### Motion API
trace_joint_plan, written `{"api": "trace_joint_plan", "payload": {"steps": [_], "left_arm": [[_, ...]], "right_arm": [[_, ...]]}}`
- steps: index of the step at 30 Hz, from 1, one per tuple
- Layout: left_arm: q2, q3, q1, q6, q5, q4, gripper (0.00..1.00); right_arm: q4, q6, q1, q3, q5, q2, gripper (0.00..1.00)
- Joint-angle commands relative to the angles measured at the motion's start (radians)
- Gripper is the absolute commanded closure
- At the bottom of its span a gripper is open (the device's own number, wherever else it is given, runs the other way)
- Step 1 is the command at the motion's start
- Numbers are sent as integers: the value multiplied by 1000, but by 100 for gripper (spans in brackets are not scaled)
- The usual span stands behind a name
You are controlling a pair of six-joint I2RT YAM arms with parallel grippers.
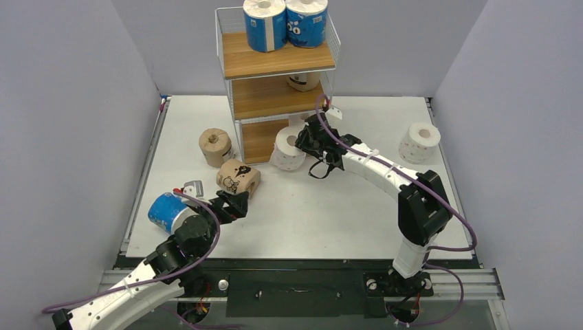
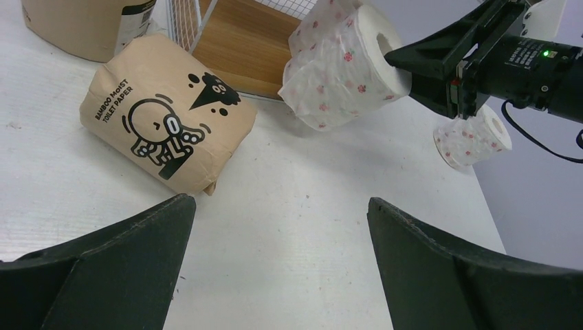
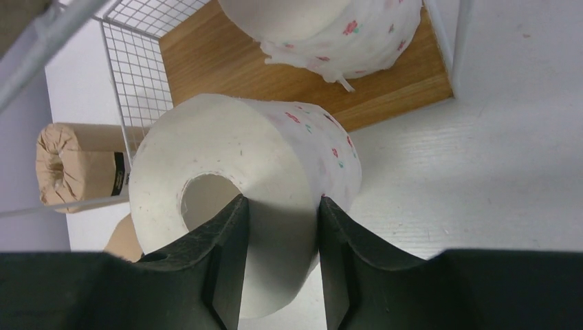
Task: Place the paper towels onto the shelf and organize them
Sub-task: Place the paper towel on the shelf.
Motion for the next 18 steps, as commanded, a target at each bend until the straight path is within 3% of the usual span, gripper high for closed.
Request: {"api": "trace_joint_plan", "payload": {"steps": [1, 18], "left_arm": [[-18, 18, 6, -9, -20, -18, 3], [-34, 3, 6, -18, -19, -28, 3]], "right_arm": [[93, 47, -12, 93, 37, 30, 74], [144, 128, -18, 193, 33, 173, 75]]}}
